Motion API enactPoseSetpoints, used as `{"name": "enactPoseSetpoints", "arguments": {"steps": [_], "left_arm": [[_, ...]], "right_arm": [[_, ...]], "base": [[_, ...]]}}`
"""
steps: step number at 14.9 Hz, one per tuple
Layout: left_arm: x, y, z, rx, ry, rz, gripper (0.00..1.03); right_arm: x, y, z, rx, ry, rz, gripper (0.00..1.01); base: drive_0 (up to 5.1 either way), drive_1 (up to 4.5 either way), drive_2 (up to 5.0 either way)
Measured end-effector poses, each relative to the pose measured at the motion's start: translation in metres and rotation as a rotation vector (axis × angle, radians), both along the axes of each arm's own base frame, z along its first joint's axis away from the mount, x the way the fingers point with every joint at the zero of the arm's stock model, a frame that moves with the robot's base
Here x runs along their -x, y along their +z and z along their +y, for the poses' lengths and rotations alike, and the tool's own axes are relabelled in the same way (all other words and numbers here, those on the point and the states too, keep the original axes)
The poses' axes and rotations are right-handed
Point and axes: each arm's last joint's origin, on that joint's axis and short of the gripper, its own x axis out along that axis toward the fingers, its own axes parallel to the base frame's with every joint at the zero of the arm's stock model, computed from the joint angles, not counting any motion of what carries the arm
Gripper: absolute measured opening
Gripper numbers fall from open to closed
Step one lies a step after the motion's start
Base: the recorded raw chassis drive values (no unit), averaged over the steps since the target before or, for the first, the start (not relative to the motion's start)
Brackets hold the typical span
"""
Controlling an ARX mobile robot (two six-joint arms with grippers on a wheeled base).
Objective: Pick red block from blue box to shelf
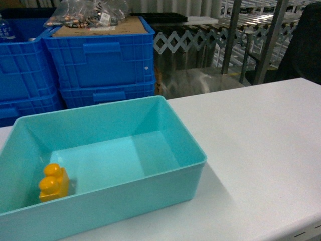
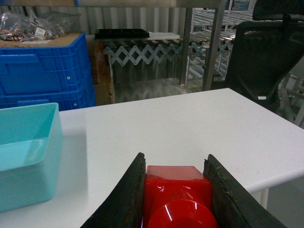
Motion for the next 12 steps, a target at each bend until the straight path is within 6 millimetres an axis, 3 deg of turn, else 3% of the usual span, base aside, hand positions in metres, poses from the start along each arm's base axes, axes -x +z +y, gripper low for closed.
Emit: {"name": "enactPoseSetpoints", "arguments": {"steps": [12], "left_arm": [[0.0,0.0,0.0,0.0,0.0,0.0,0.98]], "right_arm": [[0.0,0.0,0.0,0.0,0.0,0.0,0.29]], "base": [[-1.6,-1.57,-1.6]]}}
